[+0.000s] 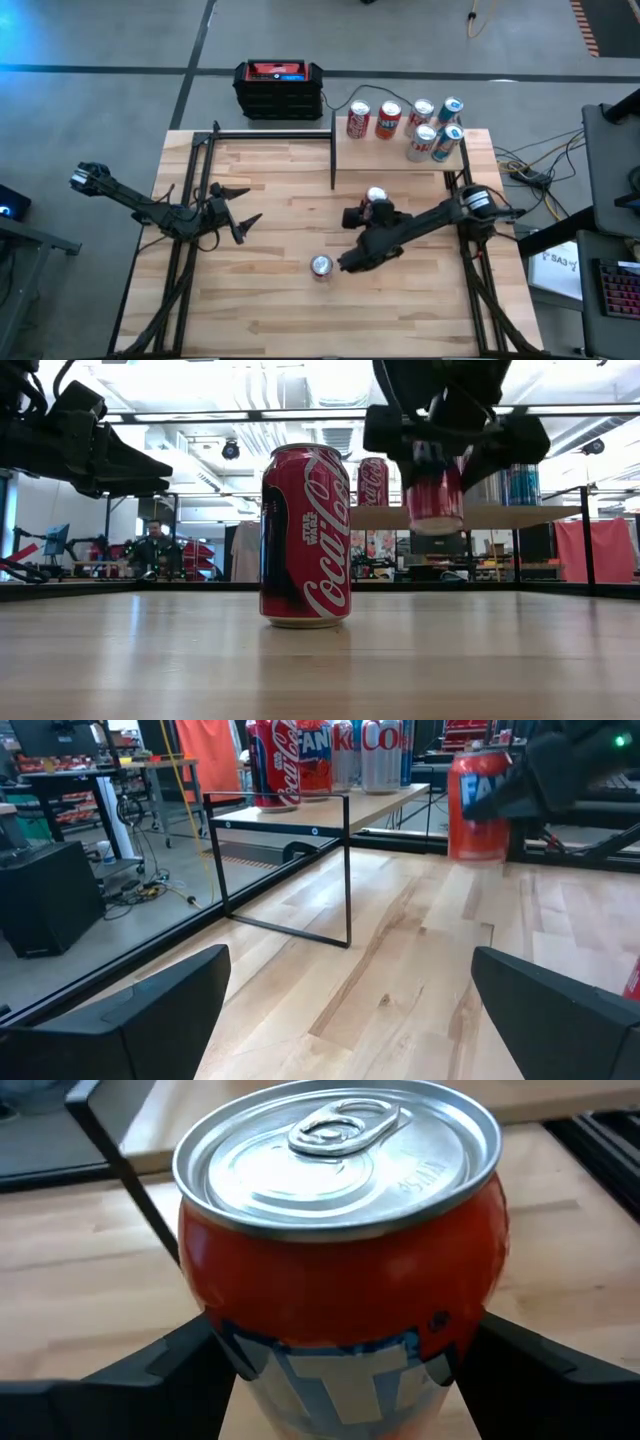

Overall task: Place canned beverage on shelf
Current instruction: Put the red soda can on the shelf aligned with the other red soda can

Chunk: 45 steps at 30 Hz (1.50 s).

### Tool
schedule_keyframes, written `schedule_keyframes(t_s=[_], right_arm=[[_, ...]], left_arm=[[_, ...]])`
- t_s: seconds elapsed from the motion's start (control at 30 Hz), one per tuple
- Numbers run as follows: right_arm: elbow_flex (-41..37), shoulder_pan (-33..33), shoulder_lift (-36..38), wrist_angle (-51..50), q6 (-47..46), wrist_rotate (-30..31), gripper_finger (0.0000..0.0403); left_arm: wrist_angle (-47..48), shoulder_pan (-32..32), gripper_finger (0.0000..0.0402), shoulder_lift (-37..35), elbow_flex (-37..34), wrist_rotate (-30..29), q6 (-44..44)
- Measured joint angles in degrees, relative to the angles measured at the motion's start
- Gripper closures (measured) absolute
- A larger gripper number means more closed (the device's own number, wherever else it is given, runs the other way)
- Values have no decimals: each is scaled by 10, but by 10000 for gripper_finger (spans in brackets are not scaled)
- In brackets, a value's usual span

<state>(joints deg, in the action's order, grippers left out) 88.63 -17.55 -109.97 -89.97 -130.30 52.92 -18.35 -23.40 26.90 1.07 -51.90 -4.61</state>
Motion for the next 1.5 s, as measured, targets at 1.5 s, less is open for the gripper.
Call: schedule_keyframes(t_s=[1.5], right_arm=[[-46,188,105,22,124,131,103]], left_arm=[[0,0,2,0,0,0,0]])
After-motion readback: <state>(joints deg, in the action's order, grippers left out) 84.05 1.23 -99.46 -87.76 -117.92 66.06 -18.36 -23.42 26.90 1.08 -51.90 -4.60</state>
